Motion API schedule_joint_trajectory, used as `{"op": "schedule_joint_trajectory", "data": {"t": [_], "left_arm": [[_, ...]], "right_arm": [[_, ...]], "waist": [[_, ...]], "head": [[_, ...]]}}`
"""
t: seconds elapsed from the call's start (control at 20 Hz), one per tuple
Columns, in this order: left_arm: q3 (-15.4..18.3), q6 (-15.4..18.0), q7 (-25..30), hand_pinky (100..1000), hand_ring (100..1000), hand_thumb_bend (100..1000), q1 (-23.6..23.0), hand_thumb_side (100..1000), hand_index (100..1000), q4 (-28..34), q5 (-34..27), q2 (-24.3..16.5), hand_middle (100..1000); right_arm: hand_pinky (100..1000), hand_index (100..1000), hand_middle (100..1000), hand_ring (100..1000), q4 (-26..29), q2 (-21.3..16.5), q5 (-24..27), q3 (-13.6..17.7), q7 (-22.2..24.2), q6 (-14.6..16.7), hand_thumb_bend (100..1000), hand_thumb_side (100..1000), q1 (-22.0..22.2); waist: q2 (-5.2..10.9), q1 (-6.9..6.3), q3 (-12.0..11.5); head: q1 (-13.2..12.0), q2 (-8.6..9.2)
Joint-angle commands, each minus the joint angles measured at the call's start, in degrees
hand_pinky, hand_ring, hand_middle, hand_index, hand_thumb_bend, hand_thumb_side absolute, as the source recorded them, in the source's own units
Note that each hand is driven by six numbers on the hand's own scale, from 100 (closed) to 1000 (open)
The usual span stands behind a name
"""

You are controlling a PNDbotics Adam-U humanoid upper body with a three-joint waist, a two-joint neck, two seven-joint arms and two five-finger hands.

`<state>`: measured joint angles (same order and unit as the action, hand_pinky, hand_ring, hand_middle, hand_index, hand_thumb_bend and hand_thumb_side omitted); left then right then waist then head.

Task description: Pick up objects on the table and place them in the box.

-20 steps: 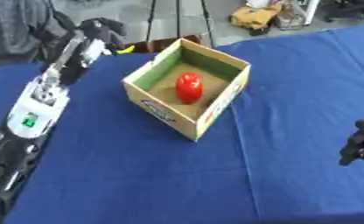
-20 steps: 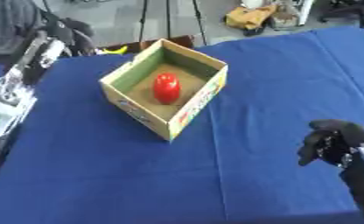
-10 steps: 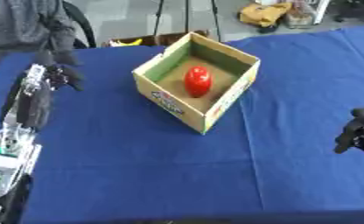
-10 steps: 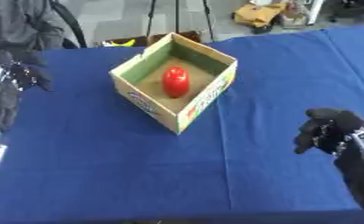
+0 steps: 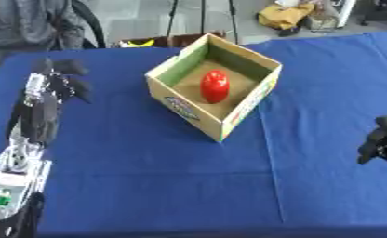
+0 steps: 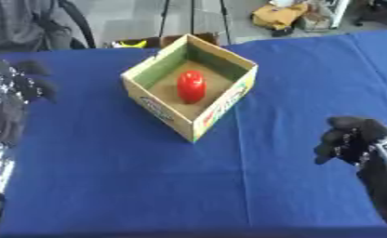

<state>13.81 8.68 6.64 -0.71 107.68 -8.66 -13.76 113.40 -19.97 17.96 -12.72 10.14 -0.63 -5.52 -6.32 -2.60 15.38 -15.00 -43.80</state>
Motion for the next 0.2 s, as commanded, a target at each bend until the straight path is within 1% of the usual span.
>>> {"op": "schedule_joint_trajectory", "data": {"t": [0.05, 0.2], "left_arm": [[0.5, -0.6, 0.5, 458, 534, 221, 0.6, 1000, 762, 0.5, -0.2, 0.0, 611], [0.5, -0.9, 0.8, 457, 534, 225, 0.7, 1000, 764, 0.4, -0.2, 0.5, 610]], "right_arm": [[496, 744, 553, 556, 1.2, -0.6, 0.1, 0.5, 0.0, 0.2, 100, 799, -0.4], [496, 744, 553, 556, 1.2, -0.6, 0.1, 0.4, 0.0, 0.3, 100, 791, -0.4]], "waist": [[0.41, 0.20, -0.2], [0.37, 0.25, -0.3]], "head": [[0.0, -0.32], [0.1, -0.26]]}}
